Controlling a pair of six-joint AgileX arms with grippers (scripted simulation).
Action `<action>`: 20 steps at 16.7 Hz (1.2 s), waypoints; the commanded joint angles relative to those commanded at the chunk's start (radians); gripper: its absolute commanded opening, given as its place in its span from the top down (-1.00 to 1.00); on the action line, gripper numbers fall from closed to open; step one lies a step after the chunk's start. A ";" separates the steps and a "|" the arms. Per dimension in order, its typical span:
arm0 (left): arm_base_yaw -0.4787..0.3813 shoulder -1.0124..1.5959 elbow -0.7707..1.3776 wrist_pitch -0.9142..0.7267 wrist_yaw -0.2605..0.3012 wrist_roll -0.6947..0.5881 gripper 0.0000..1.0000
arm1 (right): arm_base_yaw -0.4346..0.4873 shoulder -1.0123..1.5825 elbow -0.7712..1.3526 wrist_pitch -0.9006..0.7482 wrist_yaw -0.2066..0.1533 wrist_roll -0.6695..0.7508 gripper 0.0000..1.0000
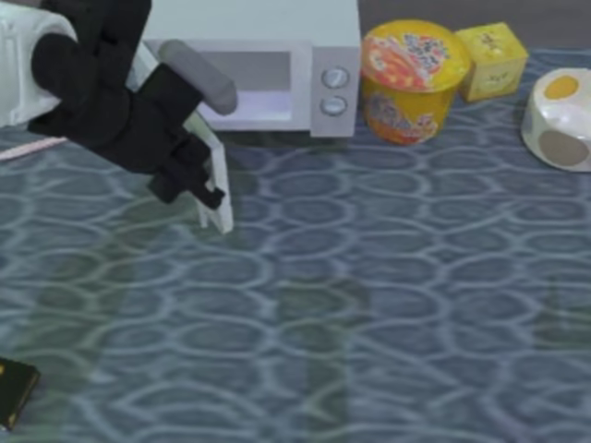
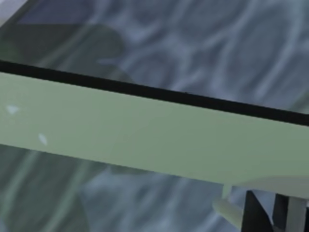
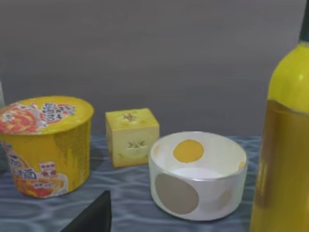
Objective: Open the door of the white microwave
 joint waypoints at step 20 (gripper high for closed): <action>0.086 -0.018 -0.007 -0.065 0.090 0.207 1.00 | 0.000 0.000 0.000 0.000 0.000 0.000 -1.00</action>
